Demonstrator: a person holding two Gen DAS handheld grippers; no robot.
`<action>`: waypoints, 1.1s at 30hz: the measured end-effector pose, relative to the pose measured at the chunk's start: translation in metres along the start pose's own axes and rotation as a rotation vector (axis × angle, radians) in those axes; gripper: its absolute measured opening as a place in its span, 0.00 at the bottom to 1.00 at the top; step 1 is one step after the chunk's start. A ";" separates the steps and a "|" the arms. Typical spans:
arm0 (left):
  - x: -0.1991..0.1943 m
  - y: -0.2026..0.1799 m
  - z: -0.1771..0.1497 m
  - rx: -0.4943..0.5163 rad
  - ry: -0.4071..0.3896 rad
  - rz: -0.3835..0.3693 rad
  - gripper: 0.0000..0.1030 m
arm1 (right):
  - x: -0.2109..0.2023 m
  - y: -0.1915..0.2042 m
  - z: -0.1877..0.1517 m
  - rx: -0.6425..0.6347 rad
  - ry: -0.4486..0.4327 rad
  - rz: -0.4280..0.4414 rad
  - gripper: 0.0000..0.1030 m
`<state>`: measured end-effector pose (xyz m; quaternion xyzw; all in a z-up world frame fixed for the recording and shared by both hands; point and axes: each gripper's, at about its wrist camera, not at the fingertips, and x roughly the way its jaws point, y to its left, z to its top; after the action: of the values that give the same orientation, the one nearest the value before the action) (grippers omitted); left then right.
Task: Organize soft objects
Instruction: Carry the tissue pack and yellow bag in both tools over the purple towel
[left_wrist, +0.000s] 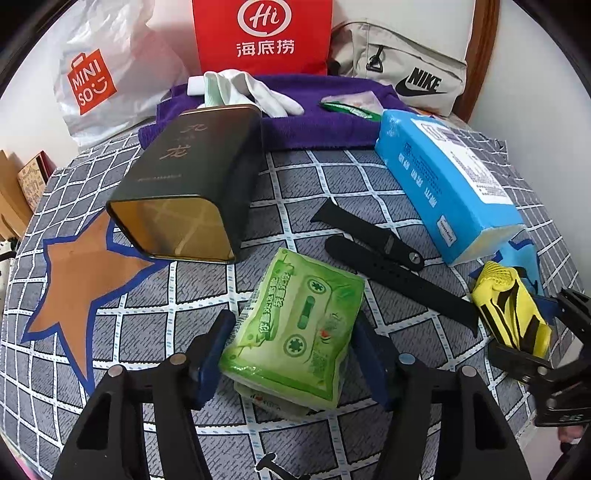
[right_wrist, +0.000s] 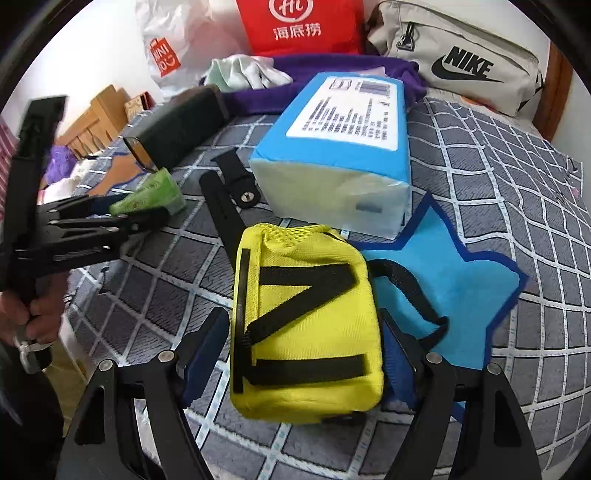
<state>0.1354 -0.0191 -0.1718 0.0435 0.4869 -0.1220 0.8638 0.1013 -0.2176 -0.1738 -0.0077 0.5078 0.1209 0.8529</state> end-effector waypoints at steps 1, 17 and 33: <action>-0.001 0.001 0.000 0.000 -0.003 -0.005 0.58 | 0.001 0.003 0.001 -0.009 0.000 -0.010 0.77; -0.044 0.015 0.015 -0.065 -0.077 -0.055 0.58 | -0.044 0.000 0.009 -0.018 -0.067 0.041 0.59; -0.090 0.024 0.052 -0.109 -0.177 -0.007 0.58 | -0.098 -0.010 0.058 0.018 -0.222 0.080 0.59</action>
<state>0.1396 0.0090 -0.0690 -0.0160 0.4147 -0.1017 0.9041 0.1093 -0.2391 -0.0619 0.0338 0.4113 0.1502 0.8984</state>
